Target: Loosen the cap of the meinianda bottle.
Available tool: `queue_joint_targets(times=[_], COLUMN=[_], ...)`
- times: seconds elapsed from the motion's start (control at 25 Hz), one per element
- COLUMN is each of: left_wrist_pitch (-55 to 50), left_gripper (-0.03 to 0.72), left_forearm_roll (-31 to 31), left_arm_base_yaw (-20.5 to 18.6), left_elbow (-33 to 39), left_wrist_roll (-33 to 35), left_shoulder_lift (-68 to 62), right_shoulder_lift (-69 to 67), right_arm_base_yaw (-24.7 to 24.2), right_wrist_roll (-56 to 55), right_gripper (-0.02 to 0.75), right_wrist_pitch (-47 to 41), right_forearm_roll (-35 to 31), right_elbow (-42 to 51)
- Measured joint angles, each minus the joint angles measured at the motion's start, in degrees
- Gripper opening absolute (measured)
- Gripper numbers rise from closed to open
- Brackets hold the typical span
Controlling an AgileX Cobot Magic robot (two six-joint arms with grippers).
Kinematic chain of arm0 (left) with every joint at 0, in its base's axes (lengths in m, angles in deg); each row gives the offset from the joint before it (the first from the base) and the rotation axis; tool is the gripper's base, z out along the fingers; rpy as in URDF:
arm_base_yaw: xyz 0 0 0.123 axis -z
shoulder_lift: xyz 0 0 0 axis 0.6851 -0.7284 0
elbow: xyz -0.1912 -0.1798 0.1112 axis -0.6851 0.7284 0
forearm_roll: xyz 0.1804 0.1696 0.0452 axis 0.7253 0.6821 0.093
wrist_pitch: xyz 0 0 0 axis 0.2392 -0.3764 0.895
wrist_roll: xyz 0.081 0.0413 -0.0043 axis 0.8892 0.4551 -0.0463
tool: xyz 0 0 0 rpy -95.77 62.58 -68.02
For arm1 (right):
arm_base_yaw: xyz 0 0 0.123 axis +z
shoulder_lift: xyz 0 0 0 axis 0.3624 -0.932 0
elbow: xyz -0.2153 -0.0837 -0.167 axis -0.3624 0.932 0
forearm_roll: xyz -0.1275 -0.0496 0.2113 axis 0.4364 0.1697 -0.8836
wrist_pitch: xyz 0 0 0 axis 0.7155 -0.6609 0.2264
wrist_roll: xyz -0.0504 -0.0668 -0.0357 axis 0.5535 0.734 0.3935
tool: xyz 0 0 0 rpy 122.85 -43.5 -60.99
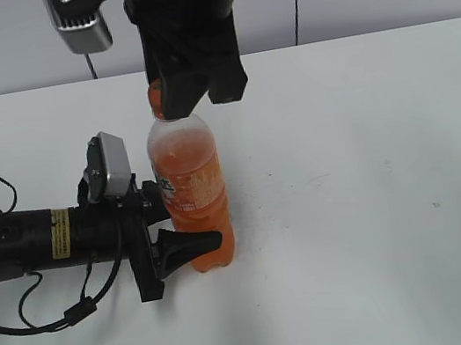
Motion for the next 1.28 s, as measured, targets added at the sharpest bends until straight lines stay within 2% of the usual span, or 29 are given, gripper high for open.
queue_joint_targets(times=[0.28, 0.48, 0.56, 0.64, 0.8, 0.88, 1.0, 1.08, 1.28], left_wrist_pitch=[0.0, 0.0, 0.0, 0.0, 0.0, 0.0, 0.0, 0.0, 0.0], left_gripper=[0.401, 0.401, 0.401, 0.401, 0.401, 0.401, 0.401, 0.401, 0.401], left_forearm_roll=[0.1, 0.1, 0.1, 0.1, 0.1, 0.1, 0.0, 0.0, -0.1], left_arm_base_yaw=[0.0, 0.0, 0.0, 0.0, 0.0, 0.0, 0.0, 0.0, 0.0], left_elbow=[0.0, 0.0, 0.0, 0.0, 0.0, 0.0, 0.0, 0.0, 0.0], left_wrist_roll=[0.0, 0.0, 0.0, 0.0, 0.0, 0.0, 0.0, 0.0, 0.0], left_shoulder_lift=[0.0, 0.0, 0.0, 0.0, 0.0, 0.0, 0.0, 0.0, 0.0], right_shoulder_lift=[0.5, 5.0, 7.3, 9.0, 9.5, 9.5, 9.5, 9.9, 14.9], right_arm_base_yaw=[0.0, 0.0, 0.0, 0.0, -0.7, -1.8, -4.5, -7.7, -20.7], right_wrist_roll=[0.9, -2.5, -11.4, -26.2, -59.1, -68.7, -74.1, -75.2, -75.0], right_gripper=[0.270, 0.270, 0.270, 0.270, 0.270, 0.270, 0.270, 0.270, 0.270], right_wrist_pitch=[-0.1, -0.2, -0.2, -0.2, -0.4, -0.4, -0.5, -0.4, 0.7], right_forearm_roll=[-0.9, -4.6, -4.6, -1.9, 10.1, 13.6, 14.9, 13.5, 10.2], right_elbow=[0.1, 0.1, 0.1, 0.1, 0.1, 0.1, 0.1, 0.4, 8.1])
